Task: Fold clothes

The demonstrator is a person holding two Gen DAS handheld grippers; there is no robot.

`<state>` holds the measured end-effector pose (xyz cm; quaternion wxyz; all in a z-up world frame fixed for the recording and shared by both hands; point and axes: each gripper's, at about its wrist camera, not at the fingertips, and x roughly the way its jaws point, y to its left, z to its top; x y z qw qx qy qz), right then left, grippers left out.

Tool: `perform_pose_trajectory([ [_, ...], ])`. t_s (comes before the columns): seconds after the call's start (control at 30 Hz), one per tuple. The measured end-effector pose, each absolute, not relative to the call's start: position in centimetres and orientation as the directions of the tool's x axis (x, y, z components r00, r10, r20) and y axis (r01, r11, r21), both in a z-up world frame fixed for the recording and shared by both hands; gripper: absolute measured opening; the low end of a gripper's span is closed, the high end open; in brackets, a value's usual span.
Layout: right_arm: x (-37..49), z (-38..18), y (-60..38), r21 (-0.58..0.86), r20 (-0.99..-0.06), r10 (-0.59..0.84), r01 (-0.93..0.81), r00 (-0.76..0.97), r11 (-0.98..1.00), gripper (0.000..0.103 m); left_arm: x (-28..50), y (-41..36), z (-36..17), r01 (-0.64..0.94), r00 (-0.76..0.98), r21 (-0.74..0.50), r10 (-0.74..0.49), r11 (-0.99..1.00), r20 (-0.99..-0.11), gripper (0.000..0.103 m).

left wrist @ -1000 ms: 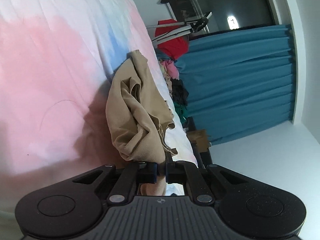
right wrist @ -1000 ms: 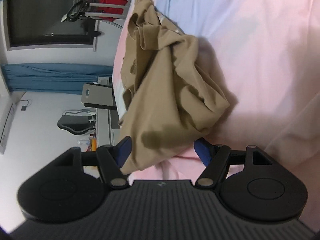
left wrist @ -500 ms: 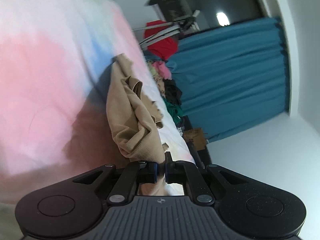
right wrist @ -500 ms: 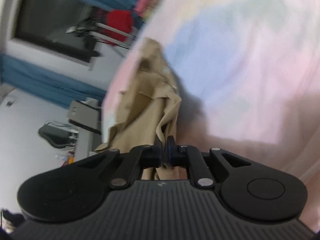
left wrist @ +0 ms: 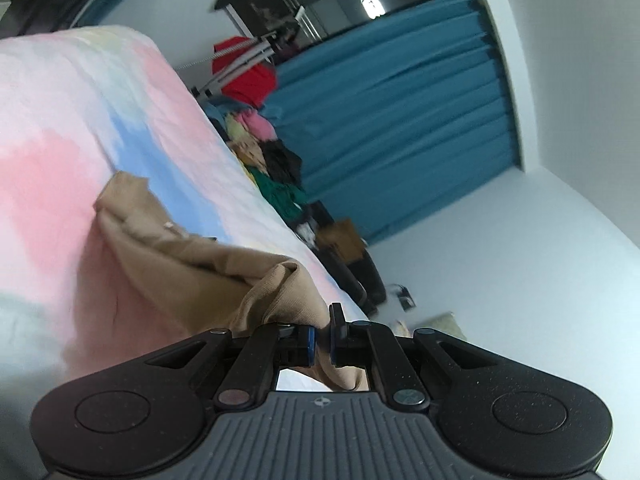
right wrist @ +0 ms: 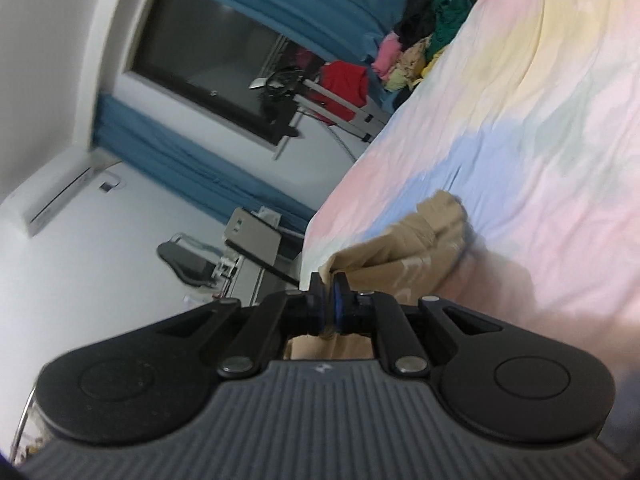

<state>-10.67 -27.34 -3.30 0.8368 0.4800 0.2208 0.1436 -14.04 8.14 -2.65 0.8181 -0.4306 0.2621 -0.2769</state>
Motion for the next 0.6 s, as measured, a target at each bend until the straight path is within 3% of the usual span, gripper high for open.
perform_pose_trajectory([
  [0.2, -12.2, -4.2, -28.0, 0.884, -0.252, 0.457, 0.011, 0.853, 0.467, 0.008, -15.4, 7.4, -3.5, 0.202, 0.722, -0.840, -0.655, 0.504, -0.220, 0.007],
  [0.6, 2.8, -8.4, -26.6, 0.883, -0.393, 0.390, 0.225, 0.833, 0.412, 0.008, 0.8, 6.3, -4.8, -0.001, 0.742, -0.735, -0.492, 0.678, -0.455, 0.007],
])
